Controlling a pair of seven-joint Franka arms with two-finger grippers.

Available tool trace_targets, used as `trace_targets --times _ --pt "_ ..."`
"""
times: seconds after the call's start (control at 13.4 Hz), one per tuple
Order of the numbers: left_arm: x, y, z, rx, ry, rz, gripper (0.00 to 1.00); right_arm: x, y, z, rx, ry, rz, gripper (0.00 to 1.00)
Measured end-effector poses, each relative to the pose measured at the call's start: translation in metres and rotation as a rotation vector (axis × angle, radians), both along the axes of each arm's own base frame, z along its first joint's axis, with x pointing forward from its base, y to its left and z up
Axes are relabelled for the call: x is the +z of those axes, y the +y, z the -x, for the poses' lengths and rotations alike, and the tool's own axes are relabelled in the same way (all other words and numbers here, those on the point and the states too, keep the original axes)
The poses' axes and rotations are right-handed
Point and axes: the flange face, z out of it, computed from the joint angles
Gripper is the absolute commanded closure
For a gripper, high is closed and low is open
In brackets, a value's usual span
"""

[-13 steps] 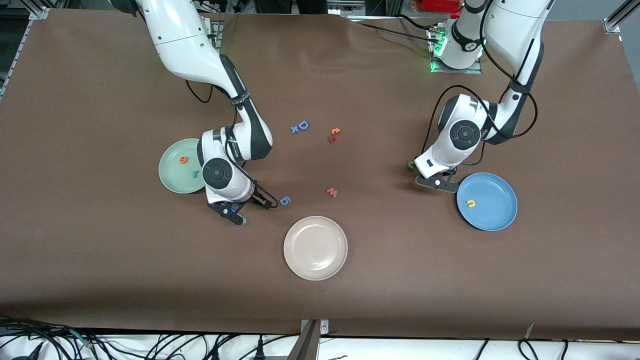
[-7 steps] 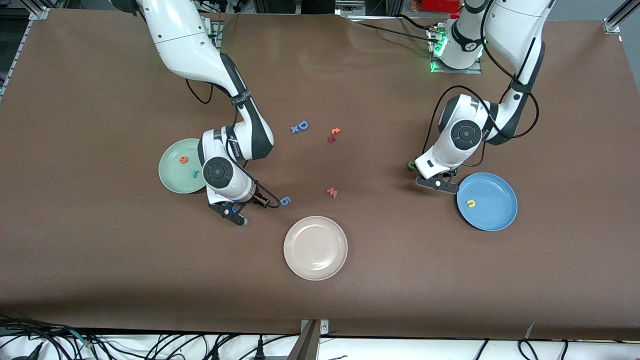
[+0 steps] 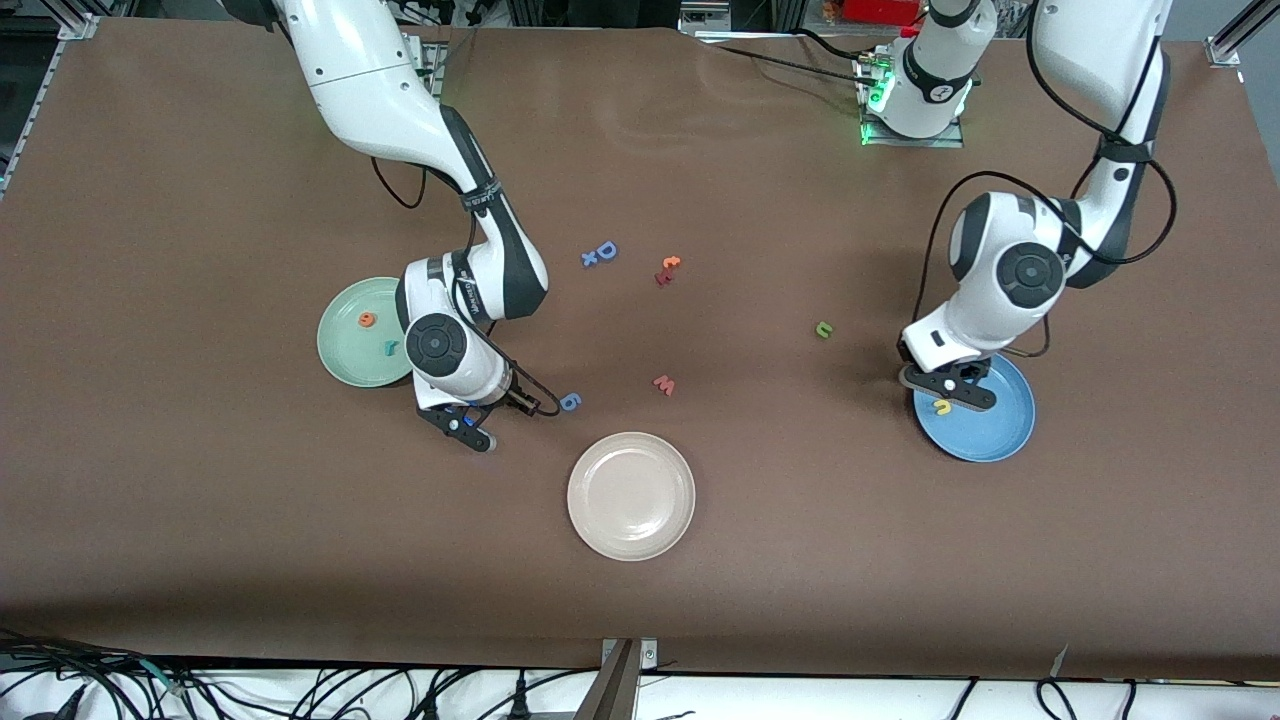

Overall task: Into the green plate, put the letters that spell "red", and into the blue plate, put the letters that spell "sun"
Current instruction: 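Place the yellow s on the blue plate while the right gripper grasps, then drop the teal 6 on the green plate while the left gripper reaches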

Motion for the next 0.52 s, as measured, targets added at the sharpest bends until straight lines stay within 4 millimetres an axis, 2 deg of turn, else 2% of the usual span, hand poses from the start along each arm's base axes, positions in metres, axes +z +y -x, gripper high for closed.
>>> trace_targets --times 0.22,0.3,0.37,0.45,0.52 --pt "-0.002 0.023 -0.003 -0.036 -0.002 -0.003 0.75 0.001 -0.004 0.0 0.039 0.021 0.007 0.82" --pt "-0.007 0.027 -0.005 -0.049 -0.008 -0.004 0.66 0.002 -0.006 0.0 0.049 0.033 0.011 0.82" --pt "-0.012 0.033 -0.005 -0.057 -0.011 -0.006 0.54 0.005 -0.009 -0.001 0.067 0.041 0.013 0.82" --pt "-0.017 0.037 -0.005 -0.061 -0.008 -0.007 0.34 0.01 -0.014 -0.003 0.086 0.047 0.016 0.82" --pt "-0.022 0.039 -0.005 -0.063 -0.005 -0.009 0.26 0.017 -0.021 -0.005 0.106 0.054 0.019 0.82"
